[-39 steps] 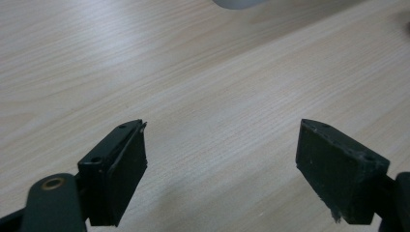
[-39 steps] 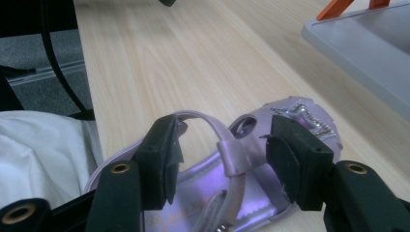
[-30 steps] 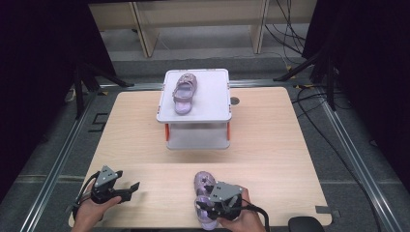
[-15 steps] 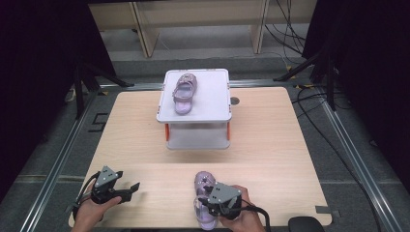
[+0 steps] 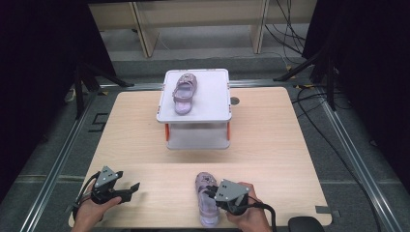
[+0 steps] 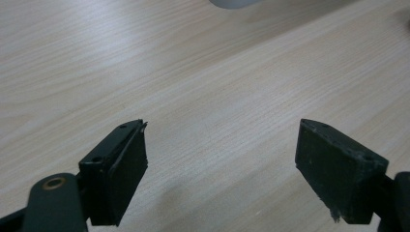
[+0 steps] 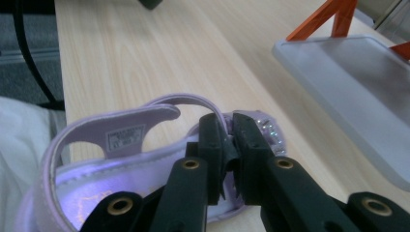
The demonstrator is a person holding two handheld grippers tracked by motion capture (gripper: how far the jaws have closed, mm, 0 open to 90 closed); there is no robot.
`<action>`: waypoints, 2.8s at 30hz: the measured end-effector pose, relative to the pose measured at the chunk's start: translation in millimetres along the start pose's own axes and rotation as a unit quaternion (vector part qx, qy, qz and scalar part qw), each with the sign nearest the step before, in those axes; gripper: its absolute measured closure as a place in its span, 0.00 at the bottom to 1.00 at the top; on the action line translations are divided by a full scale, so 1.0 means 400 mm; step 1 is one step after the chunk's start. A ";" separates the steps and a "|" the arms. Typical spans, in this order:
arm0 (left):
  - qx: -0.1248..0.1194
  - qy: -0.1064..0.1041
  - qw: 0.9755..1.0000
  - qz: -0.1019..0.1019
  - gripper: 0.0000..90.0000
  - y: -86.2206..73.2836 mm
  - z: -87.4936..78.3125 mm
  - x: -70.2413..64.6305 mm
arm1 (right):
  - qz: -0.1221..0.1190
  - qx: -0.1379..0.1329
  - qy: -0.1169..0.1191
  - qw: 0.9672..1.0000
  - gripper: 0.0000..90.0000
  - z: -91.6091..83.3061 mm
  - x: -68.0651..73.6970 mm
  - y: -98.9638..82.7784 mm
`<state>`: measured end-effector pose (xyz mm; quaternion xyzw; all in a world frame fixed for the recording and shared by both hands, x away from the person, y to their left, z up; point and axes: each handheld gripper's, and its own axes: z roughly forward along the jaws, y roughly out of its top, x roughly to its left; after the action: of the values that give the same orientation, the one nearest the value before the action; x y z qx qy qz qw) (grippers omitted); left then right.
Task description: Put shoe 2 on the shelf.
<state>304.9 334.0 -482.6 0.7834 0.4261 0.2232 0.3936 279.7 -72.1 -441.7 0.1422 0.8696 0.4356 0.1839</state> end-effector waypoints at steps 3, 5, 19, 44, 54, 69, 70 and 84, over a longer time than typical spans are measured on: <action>0.001 0.001 1.000 0.003 0.20 0.000 0.002 0.000 | 0.009 -0.013 0.005 1.000 0.93 -0.014 -0.013 0.009; 0.001 0.000 1.000 0.003 0.20 0.000 0.002 0.000 | 0.019 -0.023 0.004 1.000 0.93 -0.021 -0.019 0.017; 0.005 0.004 1.000 0.019 0.20 0.001 -0.001 0.010 | 0.023 -0.072 -0.025 0.997 0.93 -0.107 -0.100 0.098; 0.001 0.005 1.000 -0.002 0.20 -0.002 0.003 0.007 | 0.008 -0.116 -0.070 0.991 0.93 -0.186 -0.310 0.301; 0.007 0.006 1.000 0.006 0.20 -0.002 0.001 0.012 | -0.018 -0.109 -0.103 0.989 0.93 -0.122 -0.432 0.353; -0.003 0.002 1.000 -0.006 0.20 -0.003 0.002 0.004 | 0.004 -0.098 -0.145 0.985 0.93 -0.002 -0.563 0.368; -0.003 0.001 1.000 -0.005 0.20 -0.003 0.002 0.004 | 0.006 -0.095 -0.146 0.985 0.93 0.008 -0.571 0.365; -0.001 0.000 1.000 -0.005 0.20 -0.003 0.003 0.003 | -0.007 -0.072 -0.162 0.984 0.92 0.103 -0.635 0.343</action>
<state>305.6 335.0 -484.2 0.7813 0.4294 0.2215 0.3953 536.3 -67.0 -303.4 0.1916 0.7954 0.4672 0.3351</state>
